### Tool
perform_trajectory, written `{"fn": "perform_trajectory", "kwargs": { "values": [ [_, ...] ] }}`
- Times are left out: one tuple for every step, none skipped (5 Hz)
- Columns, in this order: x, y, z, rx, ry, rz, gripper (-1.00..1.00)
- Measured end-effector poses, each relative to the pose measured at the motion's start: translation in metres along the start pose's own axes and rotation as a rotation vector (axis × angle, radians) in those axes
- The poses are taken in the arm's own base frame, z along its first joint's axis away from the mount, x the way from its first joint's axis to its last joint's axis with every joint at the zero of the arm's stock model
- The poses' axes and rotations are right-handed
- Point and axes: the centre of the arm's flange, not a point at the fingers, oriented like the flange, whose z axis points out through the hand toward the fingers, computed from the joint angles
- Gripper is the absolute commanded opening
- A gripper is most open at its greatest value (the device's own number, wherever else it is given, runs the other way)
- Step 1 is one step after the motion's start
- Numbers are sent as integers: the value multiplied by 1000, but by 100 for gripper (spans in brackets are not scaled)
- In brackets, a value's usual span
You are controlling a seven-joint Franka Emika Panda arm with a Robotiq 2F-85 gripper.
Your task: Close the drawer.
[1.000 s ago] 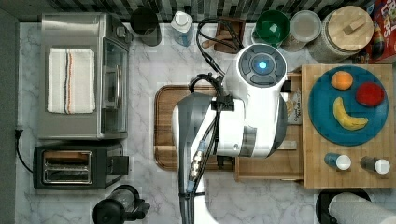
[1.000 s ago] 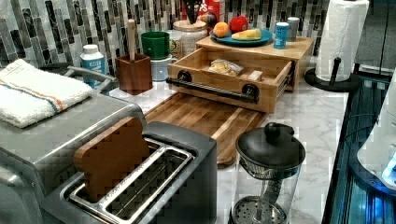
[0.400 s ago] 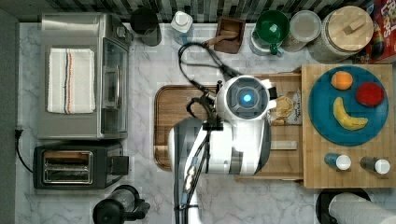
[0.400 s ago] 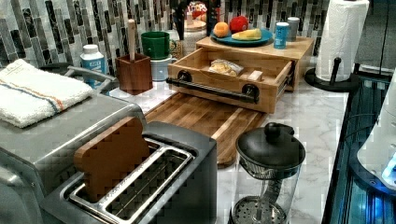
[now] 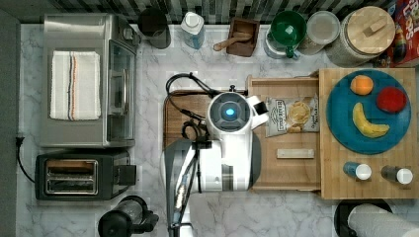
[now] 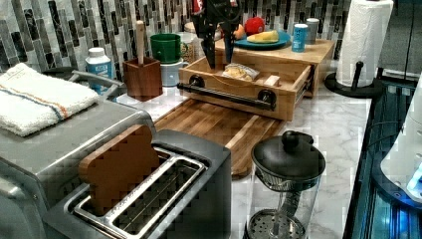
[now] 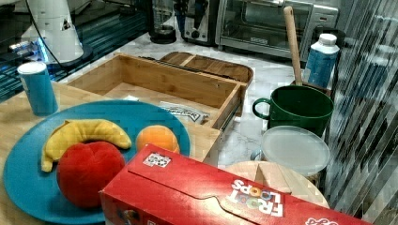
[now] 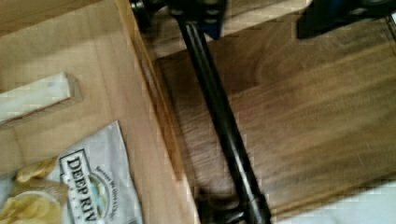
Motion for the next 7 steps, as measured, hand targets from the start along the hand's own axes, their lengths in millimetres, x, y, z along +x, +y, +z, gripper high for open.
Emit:
{"fn": "perform_trajectory", "kwargs": {
  "values": [
    [-6, -21, 13, -30, -14, -57, -100],
    [-5, -37, 22, -42, 48, -133, -100],
    [-1, -43, 25, -16, 114, -216, -100],
    [6, -43, 28, 5, 159, -268, -100],
    [12, -38, 43, 62, 125, -265, -100],
    [17, -30, 70, 103, 49, -285, -100],
    [20, -24, 101, 90, -10, -303, -100]
  ]
}}
